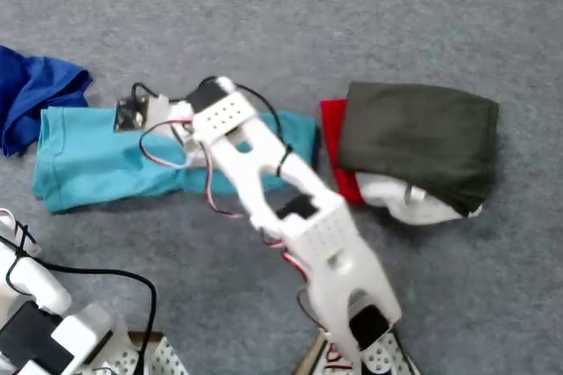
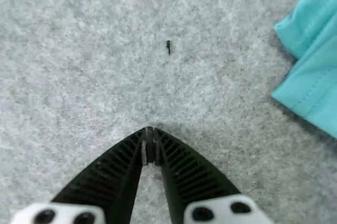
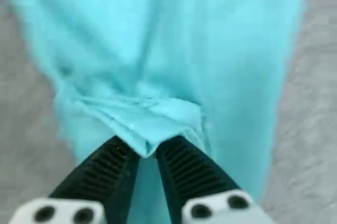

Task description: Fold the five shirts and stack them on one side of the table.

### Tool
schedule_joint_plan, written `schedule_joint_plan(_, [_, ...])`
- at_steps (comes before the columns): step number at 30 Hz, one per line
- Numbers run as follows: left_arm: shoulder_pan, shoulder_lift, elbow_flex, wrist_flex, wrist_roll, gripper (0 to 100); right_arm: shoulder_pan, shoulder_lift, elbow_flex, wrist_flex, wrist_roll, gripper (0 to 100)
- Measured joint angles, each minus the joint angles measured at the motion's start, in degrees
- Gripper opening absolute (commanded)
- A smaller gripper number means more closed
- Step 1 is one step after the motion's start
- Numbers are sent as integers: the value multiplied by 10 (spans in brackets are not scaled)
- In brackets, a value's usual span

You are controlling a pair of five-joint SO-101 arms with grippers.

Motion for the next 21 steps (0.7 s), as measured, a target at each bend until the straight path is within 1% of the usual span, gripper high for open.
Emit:
schedule_joint_plan(3, [0,0,0,0,0,20,0,50,-88,3,-8,3])
schedule_joint_plan(5, [0,0,0,0,0,20,0,75,-143,30,-9,3])
schedule_joint_plan(14, [0,0,0,0,0,21,0,88,-372,244,-11,3])
schedule_joint_plan(17, [0,0,0,0,0,21,0,91,-400,248,-42,3])
schedule_joint_plan(21, [2,0,9,0,0,20,-2,138,-389,200,-76,3])
